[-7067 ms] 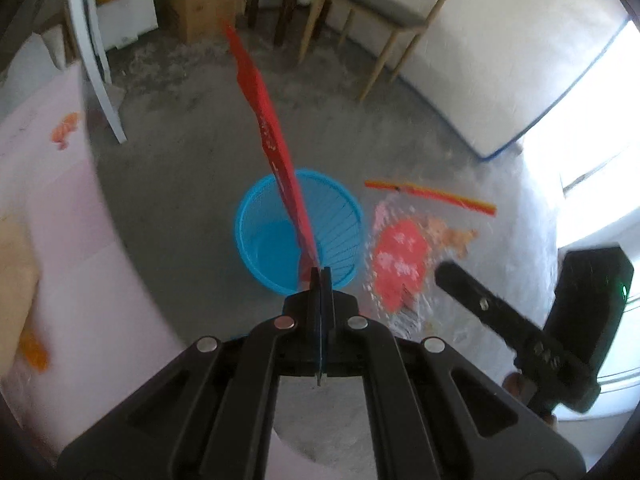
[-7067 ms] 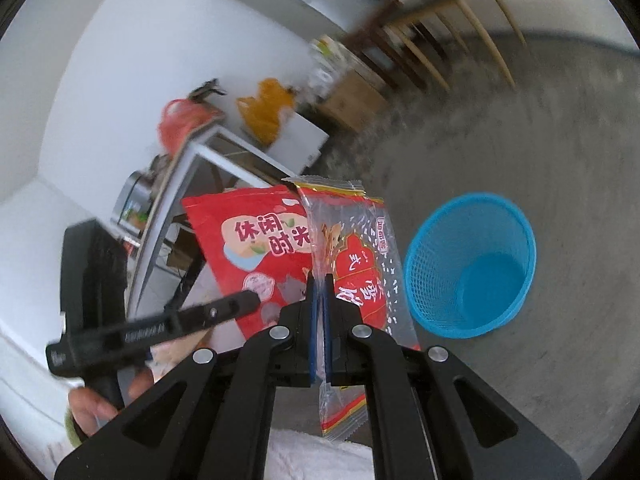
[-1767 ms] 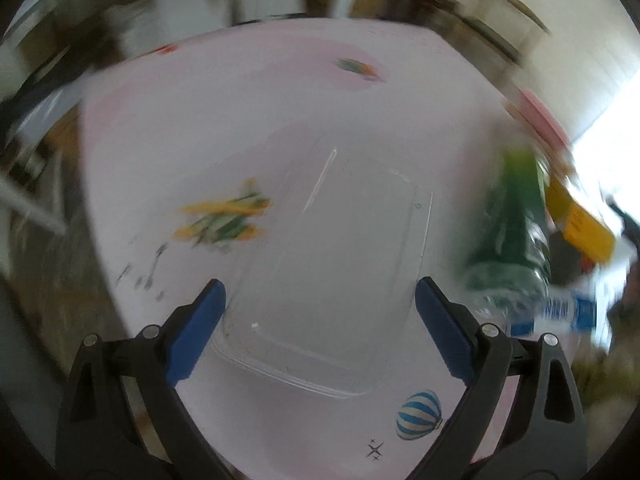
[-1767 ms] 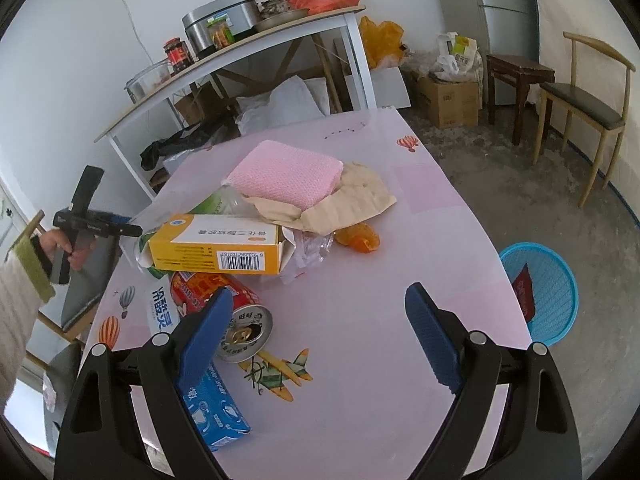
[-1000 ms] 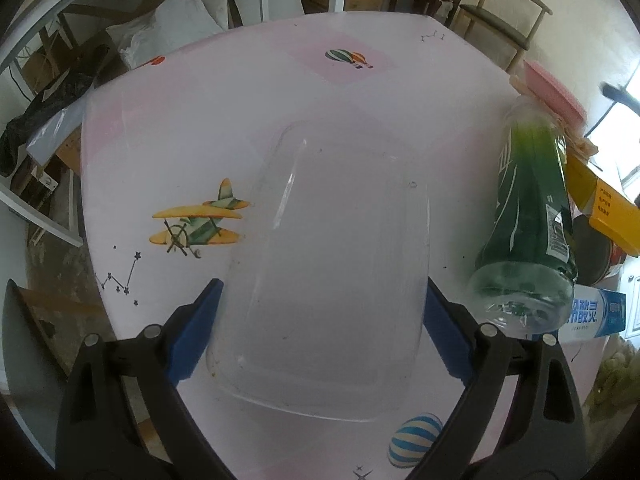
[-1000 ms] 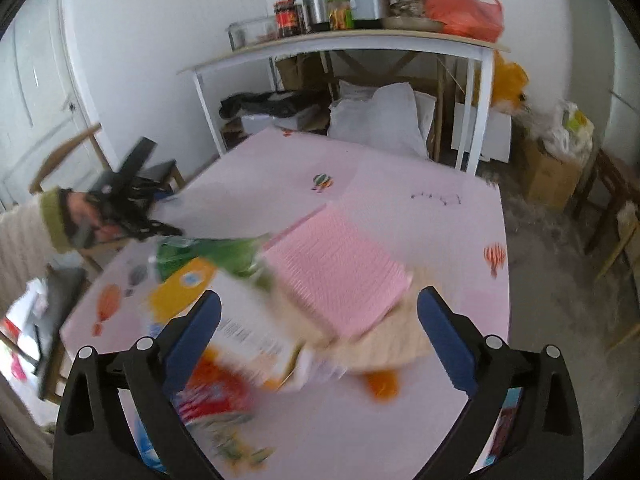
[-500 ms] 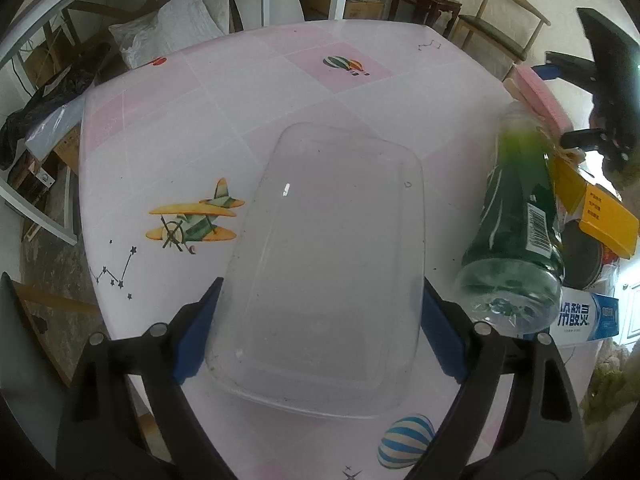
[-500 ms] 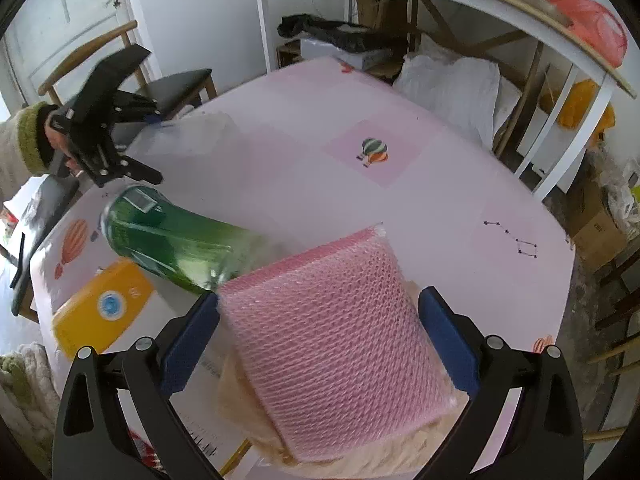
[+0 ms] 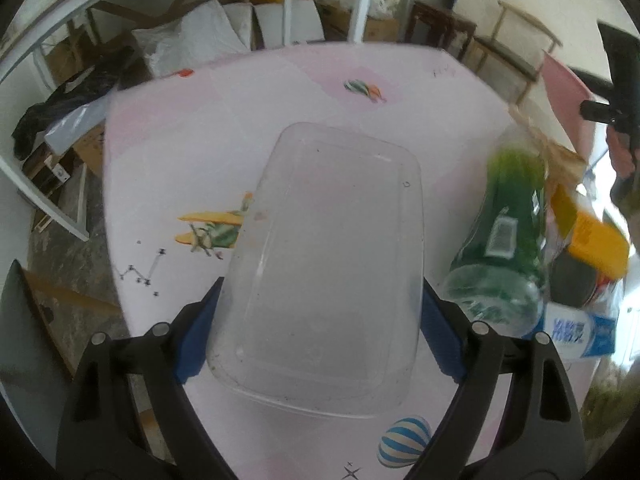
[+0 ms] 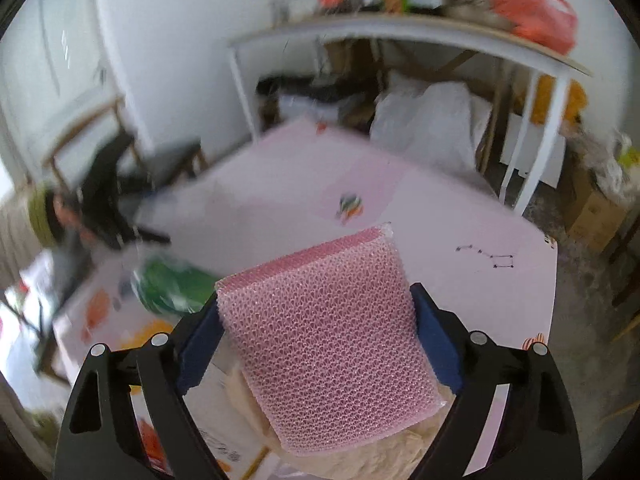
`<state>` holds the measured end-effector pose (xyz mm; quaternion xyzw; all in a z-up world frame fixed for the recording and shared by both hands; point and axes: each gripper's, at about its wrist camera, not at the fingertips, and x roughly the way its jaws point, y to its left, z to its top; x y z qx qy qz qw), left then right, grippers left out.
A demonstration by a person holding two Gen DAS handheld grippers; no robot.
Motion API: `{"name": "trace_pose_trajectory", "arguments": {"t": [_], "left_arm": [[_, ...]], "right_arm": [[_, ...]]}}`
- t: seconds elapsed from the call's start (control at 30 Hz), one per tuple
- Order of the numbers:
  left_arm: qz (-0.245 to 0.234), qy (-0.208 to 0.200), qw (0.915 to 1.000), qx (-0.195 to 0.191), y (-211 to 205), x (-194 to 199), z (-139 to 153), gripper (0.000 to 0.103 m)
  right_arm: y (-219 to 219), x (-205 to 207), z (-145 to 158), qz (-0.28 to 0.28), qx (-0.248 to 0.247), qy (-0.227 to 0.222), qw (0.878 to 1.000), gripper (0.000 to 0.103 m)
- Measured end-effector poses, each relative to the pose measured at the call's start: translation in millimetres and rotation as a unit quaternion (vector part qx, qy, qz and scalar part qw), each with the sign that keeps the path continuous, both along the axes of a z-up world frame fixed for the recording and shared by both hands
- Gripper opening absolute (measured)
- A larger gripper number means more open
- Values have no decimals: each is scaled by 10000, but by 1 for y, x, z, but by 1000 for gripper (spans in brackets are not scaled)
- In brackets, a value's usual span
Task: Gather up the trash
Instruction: 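Lift the clear container with the left tool while the right tool lifts the pink pad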
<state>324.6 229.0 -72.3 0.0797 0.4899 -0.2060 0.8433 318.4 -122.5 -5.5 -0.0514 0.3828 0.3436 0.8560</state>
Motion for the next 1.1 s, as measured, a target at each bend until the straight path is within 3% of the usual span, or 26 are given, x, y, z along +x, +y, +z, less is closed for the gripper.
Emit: {"name": "trace_pose_trajectory", "arguments": {"t": [0.2, 0.3, 0.63, 1.1], "left_arm": [[329, -205, 9992, -87, 7, -6, 17, 85], [497, -310, 9982, -144, 10, -11, 26, 85], [738, -376, 9959, -377, 2, -11, 41, 85], [721, -401, 9960, -343, -24, -8, 48, 85]], "right_arm": [[-39, -9, 25, -639, 1139, -126, 9914, 86], [-55, -11, 32, -810, 1452, -105, 9860, 86], [-80, -41, 53, -1101, 1704, -362, 9785, 86], [-139, -108, 83, -1659, 1799, -729, 9668, 86]]}}
